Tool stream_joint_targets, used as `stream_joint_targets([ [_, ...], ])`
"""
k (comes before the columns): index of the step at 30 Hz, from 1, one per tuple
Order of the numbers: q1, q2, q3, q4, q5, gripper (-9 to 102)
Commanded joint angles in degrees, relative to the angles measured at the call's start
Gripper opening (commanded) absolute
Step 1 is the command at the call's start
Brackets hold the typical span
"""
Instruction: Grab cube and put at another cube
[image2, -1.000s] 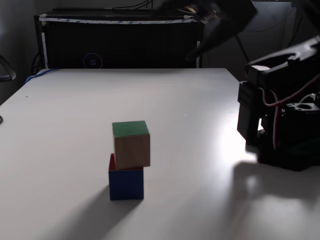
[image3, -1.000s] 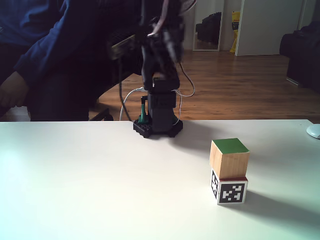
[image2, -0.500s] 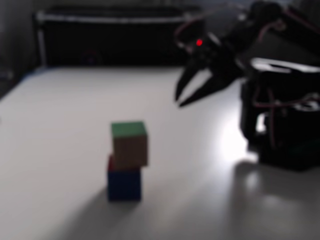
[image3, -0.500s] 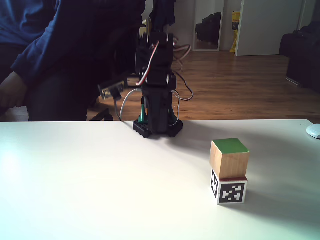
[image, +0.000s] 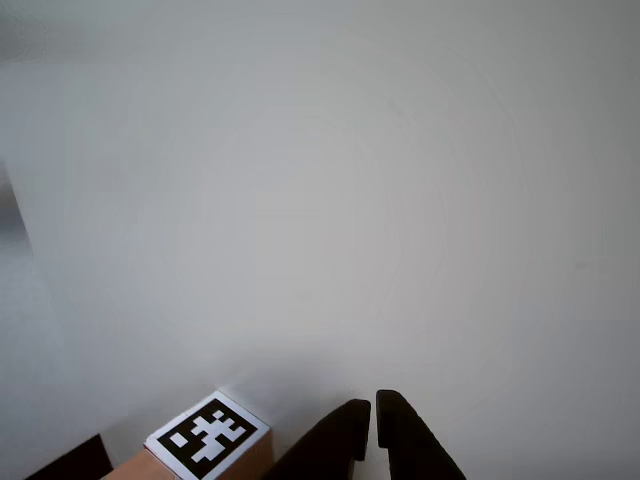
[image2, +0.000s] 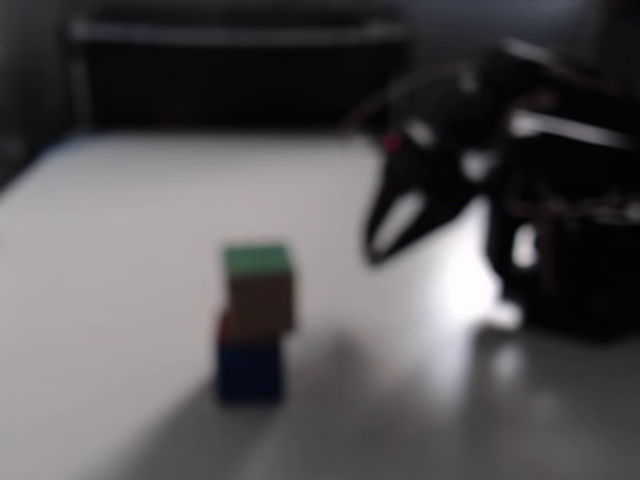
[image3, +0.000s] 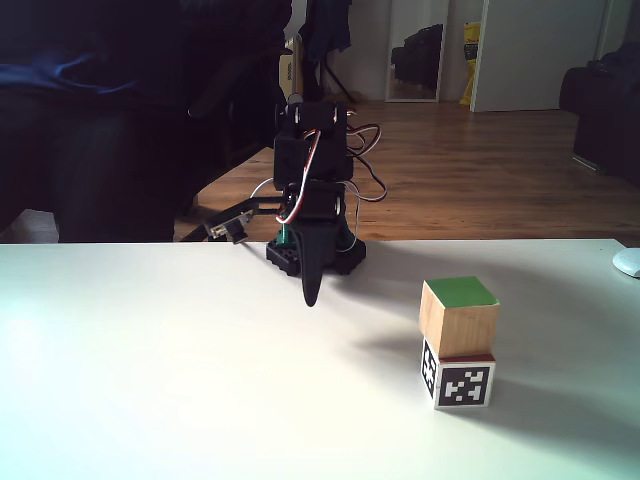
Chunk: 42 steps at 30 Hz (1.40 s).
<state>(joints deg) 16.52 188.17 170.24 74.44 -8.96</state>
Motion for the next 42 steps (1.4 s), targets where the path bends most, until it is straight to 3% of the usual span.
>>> stream_joint_targets([
  [1, -0.79, 0.26, -0.18, -0.62, 0.00, 0],
  [42, -4.04, 0.26, -0.18, -0.62, -0.26, 0],
])
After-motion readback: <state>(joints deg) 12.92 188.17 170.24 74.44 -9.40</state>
